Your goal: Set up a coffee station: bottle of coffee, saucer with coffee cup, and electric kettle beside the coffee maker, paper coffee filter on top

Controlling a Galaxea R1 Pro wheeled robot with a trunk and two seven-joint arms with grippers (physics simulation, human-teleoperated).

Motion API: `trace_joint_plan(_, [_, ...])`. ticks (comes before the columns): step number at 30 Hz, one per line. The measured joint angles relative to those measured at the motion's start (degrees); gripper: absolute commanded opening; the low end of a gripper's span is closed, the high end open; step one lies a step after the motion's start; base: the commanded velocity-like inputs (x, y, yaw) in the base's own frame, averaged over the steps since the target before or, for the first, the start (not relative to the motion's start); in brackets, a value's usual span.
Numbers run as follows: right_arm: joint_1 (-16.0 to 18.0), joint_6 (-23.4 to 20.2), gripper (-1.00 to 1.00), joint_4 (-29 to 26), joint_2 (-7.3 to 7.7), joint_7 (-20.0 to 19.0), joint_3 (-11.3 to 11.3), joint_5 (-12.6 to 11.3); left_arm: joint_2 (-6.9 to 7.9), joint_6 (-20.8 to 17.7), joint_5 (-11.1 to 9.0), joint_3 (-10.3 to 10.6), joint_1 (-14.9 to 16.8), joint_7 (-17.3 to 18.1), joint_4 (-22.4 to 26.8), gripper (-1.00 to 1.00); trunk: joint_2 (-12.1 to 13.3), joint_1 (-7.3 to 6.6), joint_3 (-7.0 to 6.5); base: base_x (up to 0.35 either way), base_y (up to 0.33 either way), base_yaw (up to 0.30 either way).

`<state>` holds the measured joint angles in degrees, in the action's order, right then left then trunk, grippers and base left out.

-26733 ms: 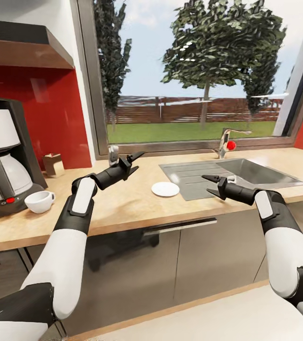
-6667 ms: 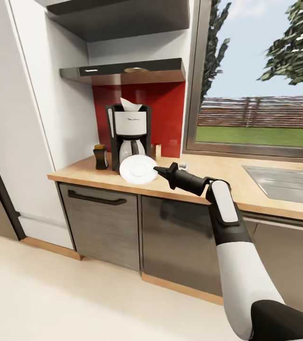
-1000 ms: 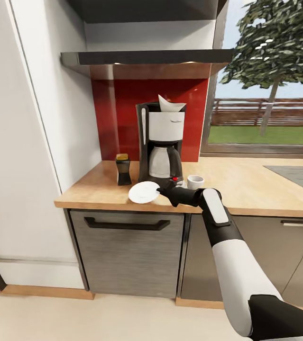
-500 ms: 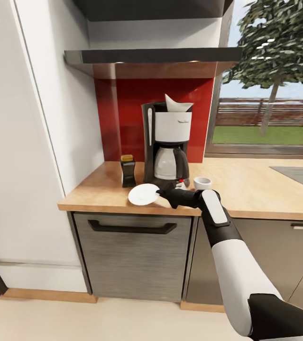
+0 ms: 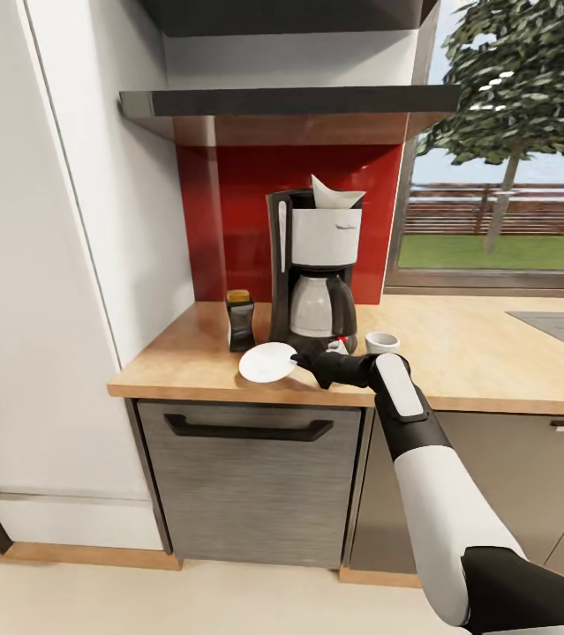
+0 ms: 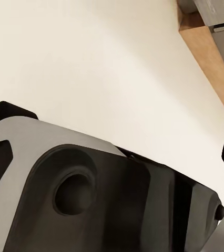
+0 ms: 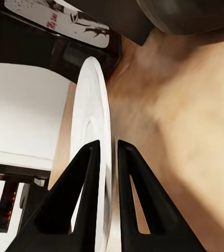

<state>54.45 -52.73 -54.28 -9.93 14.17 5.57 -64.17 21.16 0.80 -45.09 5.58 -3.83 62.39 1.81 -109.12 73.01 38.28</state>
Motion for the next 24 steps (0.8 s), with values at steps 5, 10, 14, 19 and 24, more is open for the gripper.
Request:
trace_joint_plan(5, [0.0,0.0,-1.00,0.0,0.00,0.0,0.0,-0.1,0.00,0.0,0.0,0.0,0.0,0.0,0.0,1.00,0.0,0.00,0.00,0.001,0.000,0.000])
trace_joint_plan(10, [0.0,0.0,-1.00,0.0,0.00,0.0,0.0,-0.1,0.00,0.0,0.0,0.0,0.0,0.0,0.0,1.00,0.0,0.00,0.13,0.000,0.000,0.001])
trace_joint_plan(14, [0.0,0.0,-1.00,0.0,0.00,0.0,0.0,-0.1,0.00,0.0,0.0,0.0,0.0,0.0,0.0,1.00,0.0,0.00,0.40,0.000,0.000,0.005])
trace_joint_plan(19, [0.0,0.0,-1.00,0.0,0.00,0.0,0.0,-0.1,0.00,0.0,0.0,0.0,0.0,0.0,0.0,1.00,0.0,0.00,0.54,0.000,0.000,0.025])
trace_joint_plan(24, [0.0,0.0,-1.00,0.0,0.00,0.0,0.0,-0.1,0.00,0.0,0.0,0.0,0.0,-0.1,0.0,1.00,0.0,0.00,0.90,0.000,0.000,0.074])
